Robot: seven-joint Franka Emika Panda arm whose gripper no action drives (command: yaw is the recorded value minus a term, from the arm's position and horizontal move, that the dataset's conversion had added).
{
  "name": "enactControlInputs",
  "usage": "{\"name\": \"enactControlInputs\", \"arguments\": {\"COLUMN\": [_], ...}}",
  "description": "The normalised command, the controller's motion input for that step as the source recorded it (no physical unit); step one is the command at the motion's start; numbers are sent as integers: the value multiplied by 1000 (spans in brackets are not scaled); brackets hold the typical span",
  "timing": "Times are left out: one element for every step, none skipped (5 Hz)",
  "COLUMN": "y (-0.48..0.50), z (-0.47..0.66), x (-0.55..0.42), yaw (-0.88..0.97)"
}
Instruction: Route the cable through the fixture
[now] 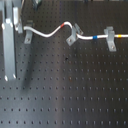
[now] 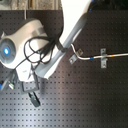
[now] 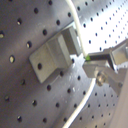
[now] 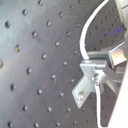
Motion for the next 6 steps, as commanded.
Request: {"name": "enactControlInputs", "arguments": {"y": [115, -63, -251, -340, -208, 18], "z": [89, -160, -342, -453, -271, 47], "x": [-18, 37, 62, 62, 20, 88], "yaw": [-109, 0, 74, 103, 0, -277]}}
